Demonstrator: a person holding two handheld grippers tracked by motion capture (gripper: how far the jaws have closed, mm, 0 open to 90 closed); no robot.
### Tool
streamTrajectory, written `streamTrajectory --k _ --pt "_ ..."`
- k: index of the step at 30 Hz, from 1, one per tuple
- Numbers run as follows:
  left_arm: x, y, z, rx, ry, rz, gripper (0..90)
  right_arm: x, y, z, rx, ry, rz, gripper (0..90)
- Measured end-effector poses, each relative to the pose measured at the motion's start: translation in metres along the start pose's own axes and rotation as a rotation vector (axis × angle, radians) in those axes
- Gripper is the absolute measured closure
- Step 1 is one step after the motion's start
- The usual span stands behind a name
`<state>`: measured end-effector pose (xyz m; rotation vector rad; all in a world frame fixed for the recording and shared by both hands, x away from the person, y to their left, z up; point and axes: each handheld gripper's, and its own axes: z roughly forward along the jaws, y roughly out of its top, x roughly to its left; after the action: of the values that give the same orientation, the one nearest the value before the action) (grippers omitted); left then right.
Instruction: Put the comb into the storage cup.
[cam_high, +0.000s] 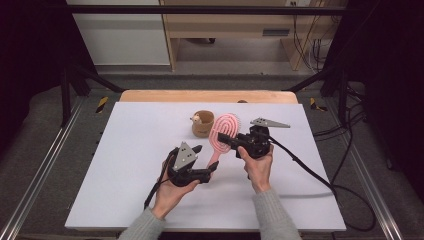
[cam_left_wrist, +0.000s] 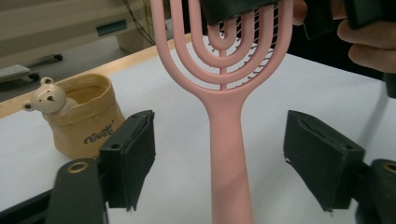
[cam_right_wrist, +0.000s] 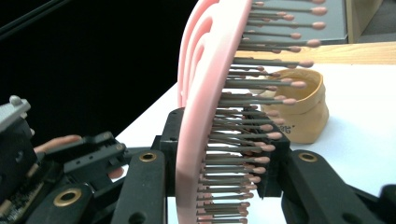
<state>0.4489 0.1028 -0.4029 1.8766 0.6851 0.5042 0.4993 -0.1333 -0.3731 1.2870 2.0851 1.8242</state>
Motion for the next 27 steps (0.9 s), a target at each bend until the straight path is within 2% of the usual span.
streamTrajectory --k 3,6,11,13,21,27 --pt "0.004 0.002 -0.002 0.017 -0.014 0.011 20.1 0.0 0.001 -0.001 0.0 -0.012 -0.007 63.3" --pt "0.007 0.002 -0.005 0.031 -0.009 0.021 17.9 -0.001 0.002 -0.002 -0.003 -0.021 -0.017 63.2" --pt "0.016 -0.002 -0.009 0.033 -0.028 -0.008 15.4 -0.001 0.004 -0.004 -0.008 -0.028 -0.028 63.2" --pt "0.019 -0.003 -0.011 0.032 -0.023 -0.017 10.2 -0.002 0.005 -0.005 -0.01 -0.031 -0.033 63.2" --pt "0.033 -0.007 -0.024 0.012 -0.018 -0.04 1.5 -0.003 0.008 -0.009 -0.014 -0.045 -0.055 63.2" --pt "0.044 -0.015 -0.035 -0.003 -0.012 -0.055 0.0 -0.004 0.012 -0.013 -0.02 -0.054 -0.068 63.2"
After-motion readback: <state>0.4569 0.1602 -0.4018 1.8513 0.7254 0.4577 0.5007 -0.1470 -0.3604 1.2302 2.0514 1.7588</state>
